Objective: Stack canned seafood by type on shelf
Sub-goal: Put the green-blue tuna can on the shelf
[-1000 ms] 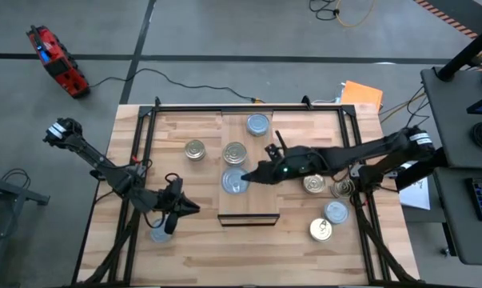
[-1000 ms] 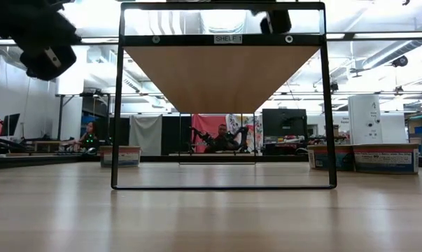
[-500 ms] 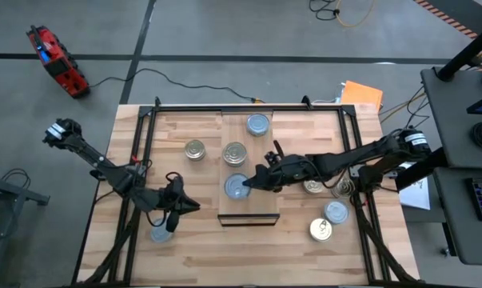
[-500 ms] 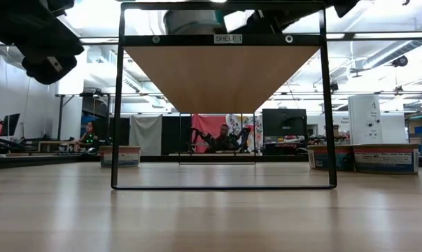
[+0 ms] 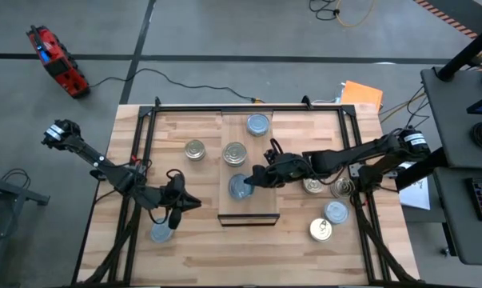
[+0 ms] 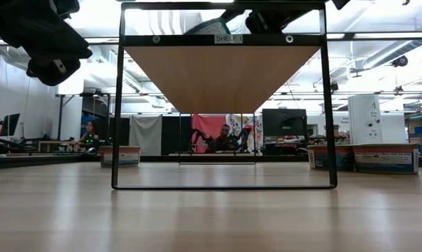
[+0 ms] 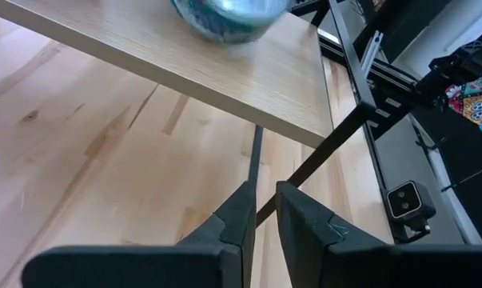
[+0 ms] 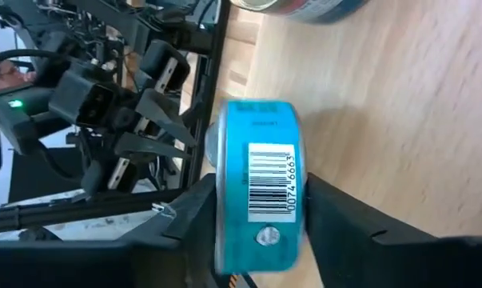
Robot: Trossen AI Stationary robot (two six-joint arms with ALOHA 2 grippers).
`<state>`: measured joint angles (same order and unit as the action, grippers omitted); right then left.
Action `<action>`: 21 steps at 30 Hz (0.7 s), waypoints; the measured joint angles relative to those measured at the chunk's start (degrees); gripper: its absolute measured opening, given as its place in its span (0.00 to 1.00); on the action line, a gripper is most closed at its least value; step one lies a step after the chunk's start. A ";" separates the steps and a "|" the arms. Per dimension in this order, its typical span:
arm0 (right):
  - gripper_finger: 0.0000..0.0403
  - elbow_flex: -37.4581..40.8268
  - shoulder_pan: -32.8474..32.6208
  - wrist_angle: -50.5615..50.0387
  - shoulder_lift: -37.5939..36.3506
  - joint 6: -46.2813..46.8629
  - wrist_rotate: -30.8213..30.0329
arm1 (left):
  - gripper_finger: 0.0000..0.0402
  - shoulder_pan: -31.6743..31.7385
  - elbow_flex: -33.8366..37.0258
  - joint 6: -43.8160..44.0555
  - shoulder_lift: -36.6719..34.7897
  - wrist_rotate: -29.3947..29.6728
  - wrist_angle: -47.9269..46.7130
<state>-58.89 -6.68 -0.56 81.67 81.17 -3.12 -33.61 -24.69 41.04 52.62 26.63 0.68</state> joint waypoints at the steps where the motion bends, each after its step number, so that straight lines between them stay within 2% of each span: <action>1: 0.44 0.00 -0.02 -0.07 0.05 -0.04 0.00 | 0.09 0.00 -0.07 0.00 0.00 0.00 -0.15; 12: 0.55 0.00 -0.02 -2.42 0.17 -1.18 0.06 | 0.09 0.24 -6.22 -0.03 0.00 1.46 -12.01; 21: 0.62 0.00 0.09 -2.62 0.17 -2.18 0.05 | 0.09 0.64 -10.15 -2.70 0.13 2.99 -16.97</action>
<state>-58.89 -6.59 -3.18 81.84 78.98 -3.07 -32.97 -34.84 38.33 52.75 29.62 -16.30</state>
